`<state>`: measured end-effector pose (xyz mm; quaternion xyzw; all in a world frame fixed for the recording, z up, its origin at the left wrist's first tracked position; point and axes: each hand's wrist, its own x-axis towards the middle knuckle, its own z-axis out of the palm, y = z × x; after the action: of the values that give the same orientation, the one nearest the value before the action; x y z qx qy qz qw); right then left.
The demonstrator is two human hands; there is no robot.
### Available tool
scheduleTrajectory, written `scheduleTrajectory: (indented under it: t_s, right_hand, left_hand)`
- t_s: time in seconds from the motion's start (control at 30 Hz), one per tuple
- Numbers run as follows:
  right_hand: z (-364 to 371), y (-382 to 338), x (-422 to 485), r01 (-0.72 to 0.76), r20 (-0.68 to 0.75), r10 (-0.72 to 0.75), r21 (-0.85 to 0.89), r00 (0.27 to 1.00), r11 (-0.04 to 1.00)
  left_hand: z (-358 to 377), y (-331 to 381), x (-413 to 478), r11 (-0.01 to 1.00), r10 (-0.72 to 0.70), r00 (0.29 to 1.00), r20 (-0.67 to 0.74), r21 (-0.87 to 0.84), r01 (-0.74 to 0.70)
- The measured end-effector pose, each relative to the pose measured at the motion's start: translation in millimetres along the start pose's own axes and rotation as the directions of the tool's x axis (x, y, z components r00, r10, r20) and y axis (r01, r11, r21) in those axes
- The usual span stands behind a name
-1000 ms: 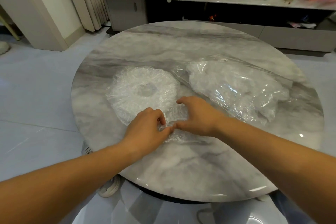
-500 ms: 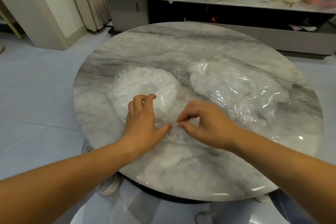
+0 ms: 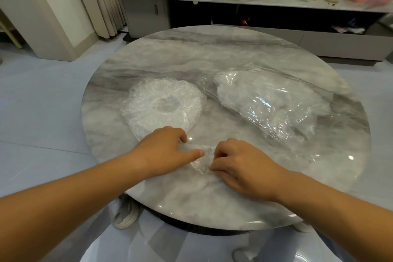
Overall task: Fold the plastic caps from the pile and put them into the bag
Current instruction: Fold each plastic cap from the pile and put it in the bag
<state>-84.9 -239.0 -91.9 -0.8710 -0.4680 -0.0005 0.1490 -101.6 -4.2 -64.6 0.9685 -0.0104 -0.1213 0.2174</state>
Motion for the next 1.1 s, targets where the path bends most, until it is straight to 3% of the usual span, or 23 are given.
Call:
scheduleTrajectory:
  t_s: [0.2, 0.4, 0.53, 0.73, 0.87, 1.03, 1.1]
  right_hand:
    - [-1, -1, -24, 0.008, -0.009, -0.008, -0.019, 1.0, 1.0]
    - [4, -10, -33, 0.053, -0.049, -0.066, -0.231, 0.997, 0.972]
    - [4, -19, -31, 0.061, -0.028, -0.067, -0.182, 0.997, 0.981]
    - [0, -20, -33, -0.006, 0.081, 0.006, 0.006, 0.997, 1.0]
    - [-7, -20, -39, -0.003, 0.05, -0.003, 0.123, 0.999, 0.992]
    - [-12, -10, -50, -0.086, -0.191, 0.12, 0.179, 0.974, 0.98]
    - [-15, -11, -50, -0.065, -0.255, 0.106, 0.164, 0.961, 0.984]
  left_hand:
    - [5, 6, -2, 0.999, -0.008, 0.999, 0.04, 0.045, 0.006]
    - [11, 8, -1, 0.962, -0.051, 0.999, 0.008, -0.267, 0.051]
    - [13, 21, -4, 0.815, -0.129, 0.985, 0.113, -0.554, 0.17]
    - [11, 30, -9, 0.557, -0.07, 0.983, 0.171, -0.81, 0.181]
    - [11, 30, -12, 0.604, 0.052, 0.974, 0.22, -0.784, 0.145]
    - [13, 32, -13, 0.741, 0.109, 0.927, 0.358, -0.651, 0.164]
    - [11, 34, -12, 0.782, 0.123, 0.909, 0.399, -0.603, 0.159]
